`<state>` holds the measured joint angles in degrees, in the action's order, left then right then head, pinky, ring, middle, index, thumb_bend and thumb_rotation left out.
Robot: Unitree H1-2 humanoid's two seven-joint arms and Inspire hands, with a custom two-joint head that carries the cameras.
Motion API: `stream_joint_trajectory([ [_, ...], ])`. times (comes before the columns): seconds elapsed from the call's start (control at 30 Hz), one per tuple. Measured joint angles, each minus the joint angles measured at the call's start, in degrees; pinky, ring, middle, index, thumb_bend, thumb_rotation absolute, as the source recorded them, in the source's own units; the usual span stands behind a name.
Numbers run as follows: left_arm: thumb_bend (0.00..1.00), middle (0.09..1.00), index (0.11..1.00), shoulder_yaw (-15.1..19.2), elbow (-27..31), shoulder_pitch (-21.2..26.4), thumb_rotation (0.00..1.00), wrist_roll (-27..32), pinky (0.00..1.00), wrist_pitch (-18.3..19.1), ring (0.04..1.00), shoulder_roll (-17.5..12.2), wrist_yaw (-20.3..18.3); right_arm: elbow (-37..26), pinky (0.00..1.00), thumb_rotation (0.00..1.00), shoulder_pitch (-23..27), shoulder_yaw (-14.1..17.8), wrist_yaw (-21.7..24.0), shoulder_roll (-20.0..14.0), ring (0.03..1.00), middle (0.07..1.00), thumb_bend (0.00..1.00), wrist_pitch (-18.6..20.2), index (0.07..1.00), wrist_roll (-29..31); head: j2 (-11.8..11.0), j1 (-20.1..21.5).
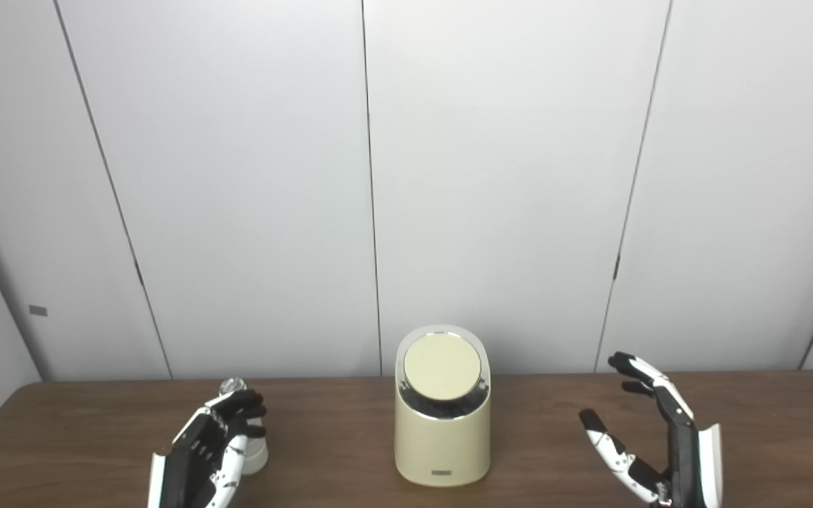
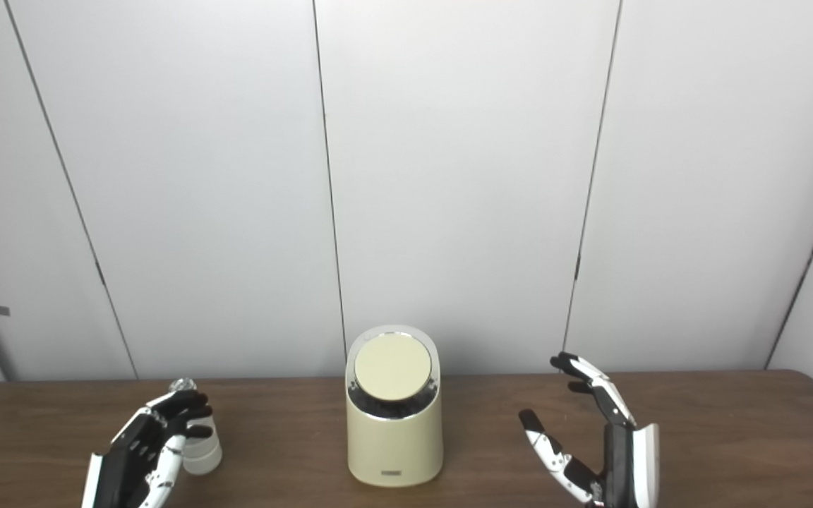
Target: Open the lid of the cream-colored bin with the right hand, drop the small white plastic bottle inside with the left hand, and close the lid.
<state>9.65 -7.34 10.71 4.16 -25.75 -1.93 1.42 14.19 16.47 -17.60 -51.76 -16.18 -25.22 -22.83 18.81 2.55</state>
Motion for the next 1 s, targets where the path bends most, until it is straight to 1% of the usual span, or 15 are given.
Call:
stream_joint_trajectory([
  [0.3,0.25,0.699,0.678,0.11,0.00,0.00,0.35,0.01,0.59,0.00,0.685,-0.01,-0.03,-0.13,0.63,0.34,-0.13,0.28,0.36,0.10,0.727,0.755,0.31,0.00,0.681,-0.01,0.17,0.35],
  [0.43,0.24,0.698,0.676,0.11,0.00,0.00,0.34,0.02,0.59,0.00,0.681,-0.01,-0.11,-0.18,0.62,0.35,-0.18,0.32,0.39,0.10,0.725,0.751,0.31,0.00,0.690,-0.02,0.18,0.26],
  [0.5,0.25,0.698,0.675,0.12,0.00,0.00,0.35,-0.03,0.59,0.00,0.681,-0.01,-0.10,-0.22,0.63,0.37,-0.24,0.55,0.73,0.17,0.728,0.754,0.32,0.00,0.701,0.05,0.44,0.26],
  [0.57,0.25,0.702,0.679,0.14,0.00,0.00,0.35,-0.02,0.59,0.00,0.688,-0.02,-0.07,-0.37,0.65,0.43,-0.49,1.44,2.53,0.44,0.743,0.767,0.35,-0.01,0.726,0.34,0.53,0.35],
  [0.6,0.26,0.704,0.681,0.18,0.00,0.00,0.35,0.09,0.60,0.00,0.691,-0.02,-0.13,-0.55,0.66,0.52,-0.66,2.23,3.91,0.78,0.749,0.777,0.37,0.00,0.738,0.45,0.53,0.44],
  [0.67,0.26,0.702,0.680,0.27,0.00,0.00,0.34,0.46,0.60,0.00,0.689,-0.02,-0.44,-1.50,0.70,0.76,-1.18,4.01,7.37,1.43,0.775,0.815,0.44,0.65,0.783,0.55,0.53,0.44],
  [0.7,0.25,0.701,0.680,0.33,0.00,0.00,0.35,0.48,0.60,0.00,0.688,-0.02,-0.60,-2.56,0.74,0.87,-1.56,4.75,10.03,1.67,0.804,0.840,0.48,2.31,0.813,0.71,0.53,0.53],
  [0.73,0.25,0.700,0.681,0.37,0.00,0.00,0.36,0.31,0.59,0.00,0.686,-0.03,-0.59,-3.56,0.78,0.94,-2.12,5.30,12.80,1.92,0.836,0.861,0.51,3.98,0.836,1.04,0.53,0.53],
  [0.77,0.25,0.702,0.682,0.41,0.00,0.01,0.37,0.16,0.60,0.00,0.689,-0.03,-0.54,-4.24,0.81,0.97,-2.58,5.64,15.17,2.02,0.861,0.877,0.56,5.45,0.857,1.23,0.53,0.62],
  [0.8,0.25,0.701,0.681,0.43,0.00,0.02,0.36,0.08,0.60,0.00,0.689,-0.04,-0.54,-4.60,0.82,0.99,-2.66,6.04,17.71,2.21,0.871,0.883,0.59,7.03,0.866,1.19,0.53,0.53],
  [0.83,0.25,0.701,0.681,0.43,0.00,0.04,0.36,0.07,0.60,0.00,0.689,-0.02,-0.55,-4.68,0.82,0.99,-2.71,6.36,19.25,2.37,0.876,0.886,0.60,8.15,0.870,1.11,0.53,0.53],
  [0.87,0.25,0.701,0.679,0.42,0.00,0.04,0.35,0.10,0.60,0.00,0.689,0.02,-0.60,-4.73,0.79,0.97,-2.72,6.93,20.59,2.67,0.858,0.873,0.63,9.25,0.864,0.81,0.53,0.53],
  [0.9,0.26,0.701,0.678,0.44,0.00,0.04,0.35,0.11,0.60,0.00,0.689,0.04,-0.59,-4.71,0.76,0.94,-2.65,7.59,21.26,2.95,0.843,0.860,0.66,9.71,0.853,0.40,0.53,0.53],
  [1.0,0.25,0.703,0.680,0.56,-0.01,0.04,0.35,0.08,0.60,0.00,0.690,0.03,-0.50,-4.80,0.74,0.89,-1.61,9.30,23.06,3.80,0.834,0.853,0.70,10.93,0.841,-1.14,0.53,0.62],
])
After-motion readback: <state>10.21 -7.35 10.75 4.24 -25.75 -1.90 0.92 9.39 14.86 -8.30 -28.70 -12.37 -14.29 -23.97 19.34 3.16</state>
